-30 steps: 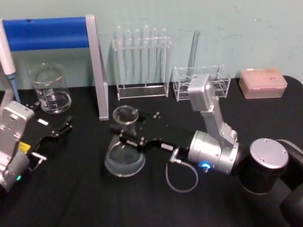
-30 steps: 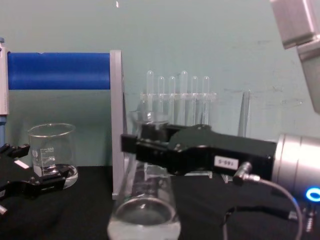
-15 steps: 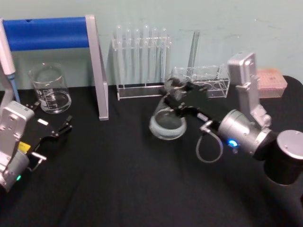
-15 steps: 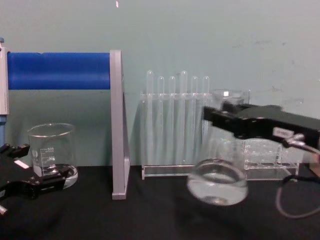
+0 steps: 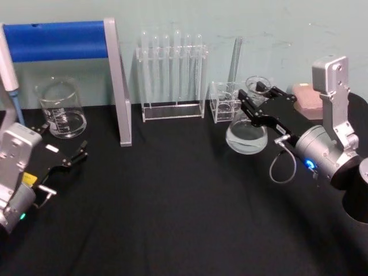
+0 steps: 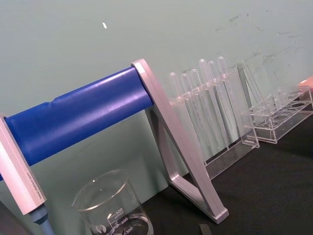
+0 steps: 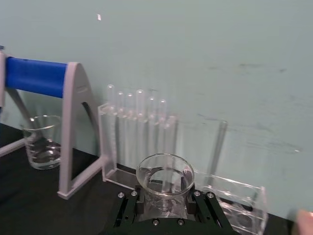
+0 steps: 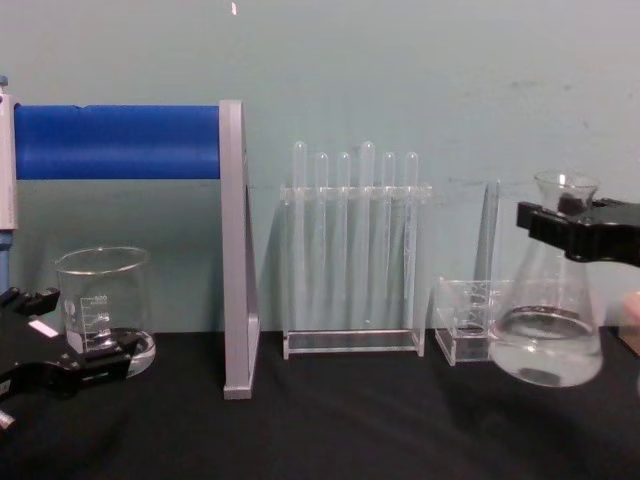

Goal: Grasp the erlenmeyer flask with one hand, shake it three times, then place it back.

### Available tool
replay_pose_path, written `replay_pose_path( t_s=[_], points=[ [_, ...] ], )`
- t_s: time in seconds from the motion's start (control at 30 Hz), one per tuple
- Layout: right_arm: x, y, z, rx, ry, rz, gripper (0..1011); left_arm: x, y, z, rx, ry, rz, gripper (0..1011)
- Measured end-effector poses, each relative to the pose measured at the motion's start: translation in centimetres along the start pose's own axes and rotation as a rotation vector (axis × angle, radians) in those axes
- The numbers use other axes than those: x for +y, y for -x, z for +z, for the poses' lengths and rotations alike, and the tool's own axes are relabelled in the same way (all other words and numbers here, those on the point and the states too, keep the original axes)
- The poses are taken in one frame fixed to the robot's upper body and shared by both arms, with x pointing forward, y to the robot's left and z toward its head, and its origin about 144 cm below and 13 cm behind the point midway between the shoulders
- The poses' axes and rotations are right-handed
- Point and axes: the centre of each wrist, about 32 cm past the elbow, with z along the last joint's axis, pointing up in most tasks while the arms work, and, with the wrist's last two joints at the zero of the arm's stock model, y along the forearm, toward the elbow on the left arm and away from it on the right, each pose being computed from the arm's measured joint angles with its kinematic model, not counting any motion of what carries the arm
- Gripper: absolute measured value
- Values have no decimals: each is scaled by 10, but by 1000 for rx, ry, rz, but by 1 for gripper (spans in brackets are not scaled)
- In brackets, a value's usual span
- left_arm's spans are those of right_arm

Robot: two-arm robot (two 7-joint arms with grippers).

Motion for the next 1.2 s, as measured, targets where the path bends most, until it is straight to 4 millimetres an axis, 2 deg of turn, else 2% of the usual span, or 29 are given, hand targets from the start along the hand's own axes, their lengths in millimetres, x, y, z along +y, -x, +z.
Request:
replay_pose_path(
  t_s=[0.27, 0.5, 0.63, 0.73, 0.9, 1.2],
  points=[
    [2, 5, 0, 0, 10, -8, 449, 0, 0, 0, 0, 0, 0, 1001],
    [10, 22, -1, 6, 17, 64, 449, 0, 0, 0, 0, 0, 0, 1001],
    [18, 40, -1, 14, 18, 144, 449, 0, 0, 0, 0, 0, 0, 1001],
    [20, 45, -1, 16, 18, 163, 449, 0, 0, 0, 0, 0, 0, 1001],
    [26, 64, -1, 20, 17, 239, 449, 0, 0, 0, 0, 0, 0, 1001],
    [31, 79, -1, 25, 16, 296, 449, 0, 0, 0, 0, 0, 0, 1001]
  ],
)
